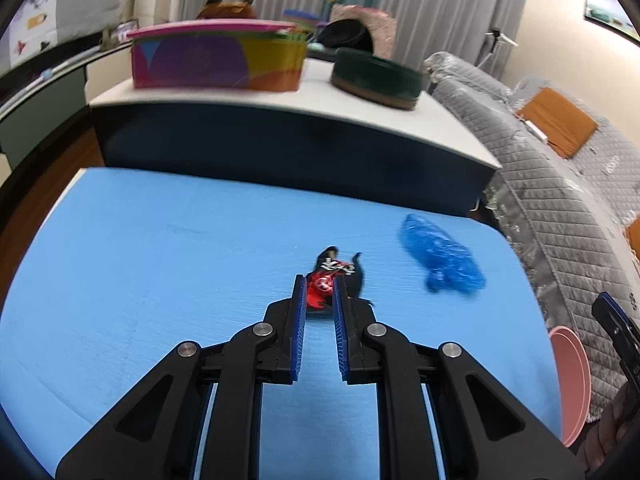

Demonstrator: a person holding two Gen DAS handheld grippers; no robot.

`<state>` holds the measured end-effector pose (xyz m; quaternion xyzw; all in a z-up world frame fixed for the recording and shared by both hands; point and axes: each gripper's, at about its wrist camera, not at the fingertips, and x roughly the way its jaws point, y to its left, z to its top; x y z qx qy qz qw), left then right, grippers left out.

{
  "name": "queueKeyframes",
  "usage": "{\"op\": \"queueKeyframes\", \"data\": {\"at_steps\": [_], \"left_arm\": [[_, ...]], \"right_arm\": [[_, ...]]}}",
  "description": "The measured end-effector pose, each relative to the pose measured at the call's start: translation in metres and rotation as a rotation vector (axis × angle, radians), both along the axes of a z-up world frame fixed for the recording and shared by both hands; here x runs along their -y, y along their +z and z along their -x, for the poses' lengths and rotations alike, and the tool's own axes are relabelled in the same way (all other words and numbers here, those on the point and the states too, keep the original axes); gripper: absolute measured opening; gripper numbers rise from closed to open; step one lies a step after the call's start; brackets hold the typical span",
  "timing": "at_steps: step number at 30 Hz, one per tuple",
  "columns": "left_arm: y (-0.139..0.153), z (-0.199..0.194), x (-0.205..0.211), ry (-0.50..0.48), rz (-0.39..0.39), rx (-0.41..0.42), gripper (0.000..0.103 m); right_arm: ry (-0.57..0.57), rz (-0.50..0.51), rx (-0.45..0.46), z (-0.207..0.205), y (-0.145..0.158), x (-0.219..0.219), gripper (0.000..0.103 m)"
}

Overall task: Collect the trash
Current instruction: 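Move both tools back over the table toward the remaining trash, then grasp the red-black wrapper with left tool while right tool grasps blue plastic bag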

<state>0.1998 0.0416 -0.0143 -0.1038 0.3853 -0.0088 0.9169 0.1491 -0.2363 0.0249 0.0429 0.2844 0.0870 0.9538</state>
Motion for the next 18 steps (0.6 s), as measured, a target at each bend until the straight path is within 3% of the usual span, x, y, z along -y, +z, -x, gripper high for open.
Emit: {"op": "queueKeyframes", "data": {"at_steps": [2,5,11,18], "left_arm": [[-0.006,-0.006,0.001,-0.003,-0.002,-0.013,0.018],[-0.014,-0.012,0.004,-0.019,-0.006,-0.028,0.035],[-0.029,-0.023,0.005,-0.028,-0.026,-0.046,0.045],[-0.042,-0.038,0.003,-0.031,0.0,-0.073,0.06]], "right_arm": [[0.017,0.001,-0.007,-0.009,-0.005,-0.006,0.042],[0.048,-0.002,-0.017,-0.022,-0.013,-0.018,0.042],[0.09,-0.011,-0.05,-0.057,-0.028,-0.041,0.043],[0.126,-0.004,-0.096,-0.096,-0.043,-0.06,0.052]]}}
